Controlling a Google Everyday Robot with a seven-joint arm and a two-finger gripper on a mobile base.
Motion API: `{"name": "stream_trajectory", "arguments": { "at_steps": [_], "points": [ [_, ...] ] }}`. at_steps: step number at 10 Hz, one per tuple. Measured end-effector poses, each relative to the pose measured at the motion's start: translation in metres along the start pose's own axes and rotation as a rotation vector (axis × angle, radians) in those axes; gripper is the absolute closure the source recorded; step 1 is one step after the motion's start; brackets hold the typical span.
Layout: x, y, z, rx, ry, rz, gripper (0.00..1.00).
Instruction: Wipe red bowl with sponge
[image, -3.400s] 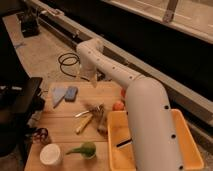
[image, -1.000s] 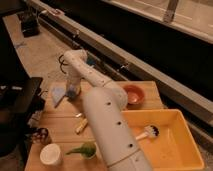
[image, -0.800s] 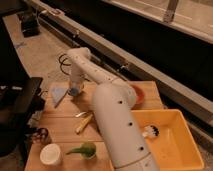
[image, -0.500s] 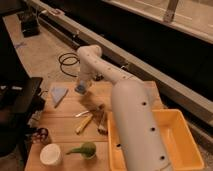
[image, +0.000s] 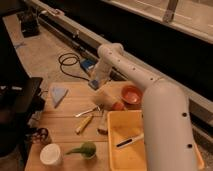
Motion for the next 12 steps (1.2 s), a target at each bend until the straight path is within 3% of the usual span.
{"name": "stream_trajectory", "arguments": {
  "at_steps": [2, 5, 6, 12],
  "points": [
    [0.021, 0.026, -0.010, -0.025, 0.022, 0.108, 1.00],
    [0.032, 0.077, -0.013, -0.093, 0.031, 0.257, 1.00],
    [0.029, 0.092, -0.012, -0.100, 0.024, 0.296, 1.00],
    [0.026, 0.100, -0.011, -0.099, 0.019, 0.320, 1.00]
  ]
}}
